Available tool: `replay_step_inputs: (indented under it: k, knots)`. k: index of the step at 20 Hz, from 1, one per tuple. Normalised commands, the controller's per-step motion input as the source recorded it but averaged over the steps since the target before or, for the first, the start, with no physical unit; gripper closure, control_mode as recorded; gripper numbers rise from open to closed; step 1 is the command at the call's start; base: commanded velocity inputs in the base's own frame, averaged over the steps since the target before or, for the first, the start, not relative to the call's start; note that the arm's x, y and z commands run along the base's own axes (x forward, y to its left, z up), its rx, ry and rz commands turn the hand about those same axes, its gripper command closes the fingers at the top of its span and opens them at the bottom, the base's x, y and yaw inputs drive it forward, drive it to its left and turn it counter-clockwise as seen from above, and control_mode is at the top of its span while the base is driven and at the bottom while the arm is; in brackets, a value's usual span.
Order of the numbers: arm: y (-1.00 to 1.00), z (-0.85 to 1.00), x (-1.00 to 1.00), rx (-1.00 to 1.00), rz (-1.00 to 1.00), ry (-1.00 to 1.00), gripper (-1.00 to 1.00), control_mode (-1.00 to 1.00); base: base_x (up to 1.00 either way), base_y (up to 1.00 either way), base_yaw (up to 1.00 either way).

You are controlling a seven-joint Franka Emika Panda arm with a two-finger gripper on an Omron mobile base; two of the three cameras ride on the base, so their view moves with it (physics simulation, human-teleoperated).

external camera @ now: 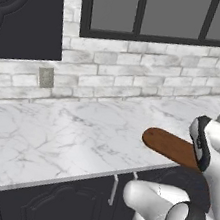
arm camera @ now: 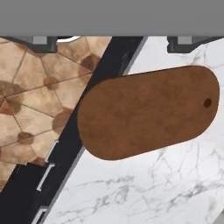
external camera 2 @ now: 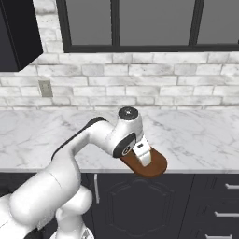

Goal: Move the cutting board and knife to the sink. Then move spray from the cabinet to the counter.

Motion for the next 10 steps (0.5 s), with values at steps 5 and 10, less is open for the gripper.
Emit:
replay_step_inputs:
  k: [5,10]
  knots:
    - [-0.92,0.00,-0.20,0.18,0.01,0.02,-1.00,-1.00,0.00,0.00,0.00]
    - [-0.68,-0.13,0.00,0.19,0.06,0.12,-1.00,-1.00,0.00,0.00,0.00]
